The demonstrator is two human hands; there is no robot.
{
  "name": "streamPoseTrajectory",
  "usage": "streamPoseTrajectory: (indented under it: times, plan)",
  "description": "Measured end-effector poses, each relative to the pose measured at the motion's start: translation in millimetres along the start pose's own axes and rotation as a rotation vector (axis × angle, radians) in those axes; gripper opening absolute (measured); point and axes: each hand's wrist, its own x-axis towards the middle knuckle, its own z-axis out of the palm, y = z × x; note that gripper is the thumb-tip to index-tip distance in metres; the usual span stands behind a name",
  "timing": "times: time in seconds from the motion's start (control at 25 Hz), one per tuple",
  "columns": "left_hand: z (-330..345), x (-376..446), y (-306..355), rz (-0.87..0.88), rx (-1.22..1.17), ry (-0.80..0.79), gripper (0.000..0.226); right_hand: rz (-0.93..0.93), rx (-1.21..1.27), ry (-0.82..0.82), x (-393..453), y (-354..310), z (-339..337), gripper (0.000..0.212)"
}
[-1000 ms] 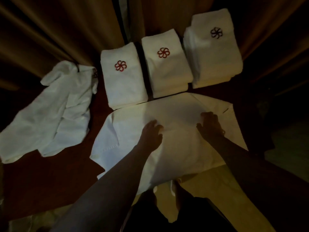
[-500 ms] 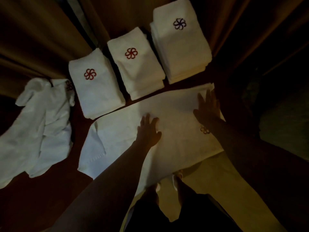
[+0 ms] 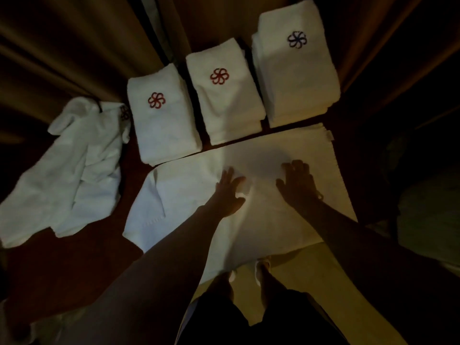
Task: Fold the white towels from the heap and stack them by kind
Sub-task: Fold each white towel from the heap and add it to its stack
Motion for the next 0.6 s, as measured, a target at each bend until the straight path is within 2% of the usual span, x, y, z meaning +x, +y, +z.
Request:
streamPoseTrajectory:
  times: [0.08,0.2,0.4,0.6]
  plan:
    - [-11.2,-11.9,-7.9,-0.053,-0.188,0.112,0.042,-0.055,0.009,-0.029,-7.4,-17.9,5.0,0.054]
    - [-20.0,-40.4,-40.7,-0.121,-0.19,0.254,0.029,-0.145,0.028,-0.047,-11.5,-52.1,9.4,0.051]
    - [-21.9,-101.8,-128.0,-0.32,-0.051,0.369,0.033,-0.32,0.096,-0.06,-20.6,-122.2,31.5,0.04]
    - [-42.3,-147.0,-178.6,-0.59,-0.136,0.412,0.049,-0.435,0.189,-0.169,-36.6,-194.7,62.8,0.031]
